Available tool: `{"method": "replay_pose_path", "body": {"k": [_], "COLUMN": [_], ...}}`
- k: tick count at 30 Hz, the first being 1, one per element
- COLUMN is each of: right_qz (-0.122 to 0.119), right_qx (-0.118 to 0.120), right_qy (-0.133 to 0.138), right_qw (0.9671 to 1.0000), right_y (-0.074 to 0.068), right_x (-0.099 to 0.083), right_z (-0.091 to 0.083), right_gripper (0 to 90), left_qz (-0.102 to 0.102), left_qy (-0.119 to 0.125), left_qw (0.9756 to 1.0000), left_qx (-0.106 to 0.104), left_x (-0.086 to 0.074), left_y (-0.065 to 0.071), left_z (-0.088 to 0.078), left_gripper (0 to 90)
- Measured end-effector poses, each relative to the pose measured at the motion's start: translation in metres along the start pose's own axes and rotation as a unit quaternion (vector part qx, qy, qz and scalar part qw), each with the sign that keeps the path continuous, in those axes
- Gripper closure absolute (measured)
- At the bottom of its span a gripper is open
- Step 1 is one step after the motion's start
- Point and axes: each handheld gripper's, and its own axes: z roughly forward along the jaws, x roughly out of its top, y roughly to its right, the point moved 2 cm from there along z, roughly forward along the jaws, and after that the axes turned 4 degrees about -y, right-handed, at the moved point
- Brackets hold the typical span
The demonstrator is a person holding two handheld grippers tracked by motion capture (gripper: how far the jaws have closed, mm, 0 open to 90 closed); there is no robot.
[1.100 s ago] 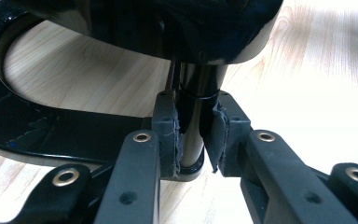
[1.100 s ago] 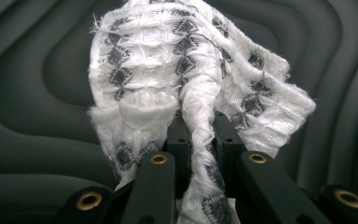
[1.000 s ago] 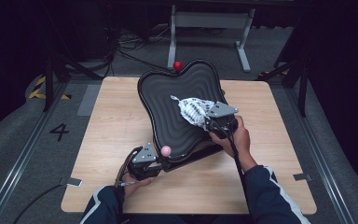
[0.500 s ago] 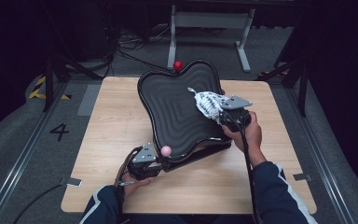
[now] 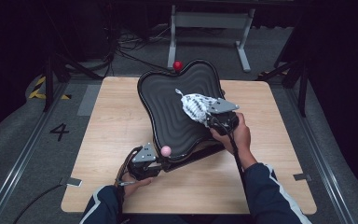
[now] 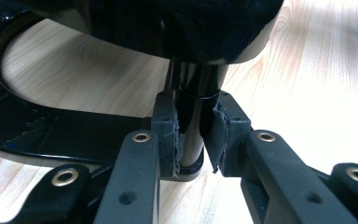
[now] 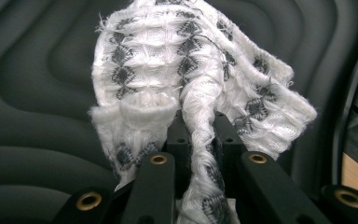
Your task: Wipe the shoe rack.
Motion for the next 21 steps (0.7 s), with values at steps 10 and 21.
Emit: {"method": "replay_pose_path", "body": {"k": [10,21], "right_qz": [-0.026,-0.035], "right_qx": [0.028,0.061], "right_qy": [0.015,0.029], "right_qw": [0.9992,0.9971], "right_y": [-0.028,-0.05], "right_x": [0.021,0.038], "right_z": [0.006,0.013], "right_gripper": [80.8,80.6], "left_qz": [-0.001,-0.001], "left_qy": [-0.001,0.001], "left_qw": [1.0,1.0], "left_qx": [-0.001,-0.001], "left_x": [0.0,0.0], "left_y": [0.0,0.0], "left_z": [0.0,0.0], "left_gripper": [73.7,73.7]}}
